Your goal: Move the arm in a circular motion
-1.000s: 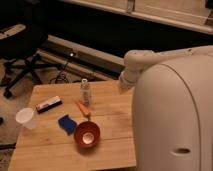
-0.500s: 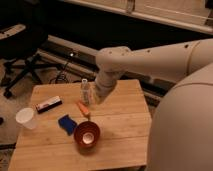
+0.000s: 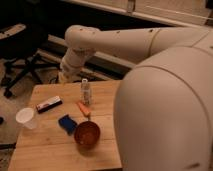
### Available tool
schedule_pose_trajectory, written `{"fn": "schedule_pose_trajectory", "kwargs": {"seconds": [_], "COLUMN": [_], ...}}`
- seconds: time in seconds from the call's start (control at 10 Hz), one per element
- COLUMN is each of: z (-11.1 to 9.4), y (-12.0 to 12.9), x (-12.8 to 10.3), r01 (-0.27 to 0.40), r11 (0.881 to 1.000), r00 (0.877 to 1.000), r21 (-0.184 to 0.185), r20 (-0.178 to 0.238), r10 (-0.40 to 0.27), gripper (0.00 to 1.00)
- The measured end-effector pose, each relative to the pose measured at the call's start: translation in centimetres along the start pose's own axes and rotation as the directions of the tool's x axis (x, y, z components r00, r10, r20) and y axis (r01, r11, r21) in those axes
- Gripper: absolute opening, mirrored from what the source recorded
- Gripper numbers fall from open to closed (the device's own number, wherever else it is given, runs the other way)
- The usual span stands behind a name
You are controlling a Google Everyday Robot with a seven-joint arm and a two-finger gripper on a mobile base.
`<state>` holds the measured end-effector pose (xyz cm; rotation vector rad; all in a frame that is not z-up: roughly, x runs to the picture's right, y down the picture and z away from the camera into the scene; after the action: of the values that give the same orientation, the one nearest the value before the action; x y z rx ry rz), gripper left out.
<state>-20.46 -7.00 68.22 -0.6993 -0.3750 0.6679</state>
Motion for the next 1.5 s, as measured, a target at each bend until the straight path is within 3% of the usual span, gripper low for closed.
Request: {"fn": "schedule_pose_trajectory", "kwargs": {"seconds": [0.2, 0.4, 0.5, 0.7, 0.8, 0.9, 1.0, 1.1, 1.2, 1.3, 1.4, 1.5], "z": [0.2, -2.0, -2.5, -2.4, -2.3, -2.1, -2.1, -2.5, -2.9, -3.2, -3.4, -3.6], "y": [-6.5, -11.4, -14.3, -18.6, -20.7, -22.2, -22.5, -22.0, -20.1, -18.1, -16.4, -13.1], "x": [-3.6, -3.9, -2.1, 3.7, 8.2, 14.2, 18.6, 23.7, 28.6, 31.3, 32.2, 31.4], "r01": [-0.056, -0.156, -0.235, -0.377, -0.458, -0.545, -0.596, -0.643, -0.671, -0.675, -0.665, -0.612], "r11": [0.997, 0.984, 0.966, 0.918, 0.878, 0.822, 0.781, 0.735, 0.701, 0.693, 0.701, 0.754], "r00": [0.992, 0.976, 0.961, 0.920, 0.887, 0.839, 0.802, 0.760, 0.725, 0.711, 0.714, 0.755], "r21": [0.051, 0.090, 0.103, 0.124, 0.142, 0.168, 0.188, 0.216, 0.241, 0.254, 0.256, 0.238], "r20": [0.113, 0.167, 0.174, 0.161, 0.146, 0.118, 0.094, 0.062, 0.013, -0.028, -0.058, -0.109], "r10": [0.050, 0.140, 0.215, 0.356, 0.439, 0.532, 0.589, 0.647, 0.689, 0.703, 0.698, 0.647], "gripper": [0.00, 0.00, 0.00, 0.00, 0.00, 0.00, 0.00, 0.00, 0.00, 0.00, 0.00, 0.00]}}
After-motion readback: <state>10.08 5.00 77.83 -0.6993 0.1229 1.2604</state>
